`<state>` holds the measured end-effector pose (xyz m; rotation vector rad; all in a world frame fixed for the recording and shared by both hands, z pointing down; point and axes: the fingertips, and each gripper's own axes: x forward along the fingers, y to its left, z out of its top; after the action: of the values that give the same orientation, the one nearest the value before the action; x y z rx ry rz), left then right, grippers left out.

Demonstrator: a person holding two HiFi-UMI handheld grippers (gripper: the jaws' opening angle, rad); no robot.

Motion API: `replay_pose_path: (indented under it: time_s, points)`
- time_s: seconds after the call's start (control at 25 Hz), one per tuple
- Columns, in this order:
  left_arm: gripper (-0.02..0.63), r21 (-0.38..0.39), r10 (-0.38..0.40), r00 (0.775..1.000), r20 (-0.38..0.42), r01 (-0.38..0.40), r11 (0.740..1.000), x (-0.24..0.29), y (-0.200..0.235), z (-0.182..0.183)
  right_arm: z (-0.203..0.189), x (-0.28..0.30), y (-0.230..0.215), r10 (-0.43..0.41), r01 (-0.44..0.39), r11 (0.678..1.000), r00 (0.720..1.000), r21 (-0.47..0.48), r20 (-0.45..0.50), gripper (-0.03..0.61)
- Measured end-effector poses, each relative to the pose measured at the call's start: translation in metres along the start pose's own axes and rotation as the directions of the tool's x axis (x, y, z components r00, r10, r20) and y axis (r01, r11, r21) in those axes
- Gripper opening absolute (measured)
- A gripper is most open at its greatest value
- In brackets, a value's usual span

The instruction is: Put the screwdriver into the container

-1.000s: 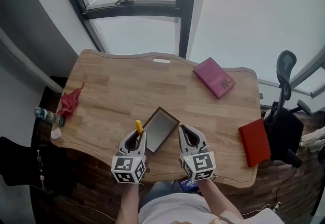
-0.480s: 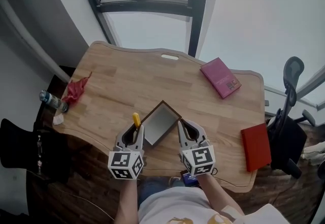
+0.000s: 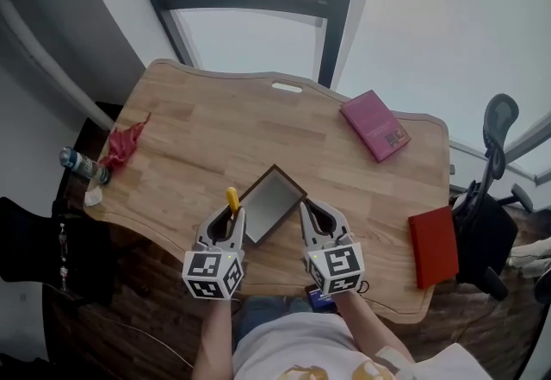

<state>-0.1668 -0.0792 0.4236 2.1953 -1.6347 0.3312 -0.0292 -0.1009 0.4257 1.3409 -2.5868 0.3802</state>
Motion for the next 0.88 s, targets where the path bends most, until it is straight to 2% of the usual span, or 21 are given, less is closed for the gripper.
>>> replay_pose_path:
  time_s: [0.48, 0.88]
  points:
    - [0.078, 0.03, -0.053, 0.996, -0.073, 0.055, 0.998, 0.021, -0.002, -0.014, -0.015, 0.012, -0.004, -0.002, 0.003, 0.999, 0.999, 0.043, -0.034, 0.032]
    - [0.078, 0.029, -0.115, 0.986, -0.125, 0.119, 0.992, 0.046, -0.004, -0.026, -0.025, 0.019, -0.017, -0.051, 0.054, 0.997, 0.997, 0.053, -0.061, 0.032]
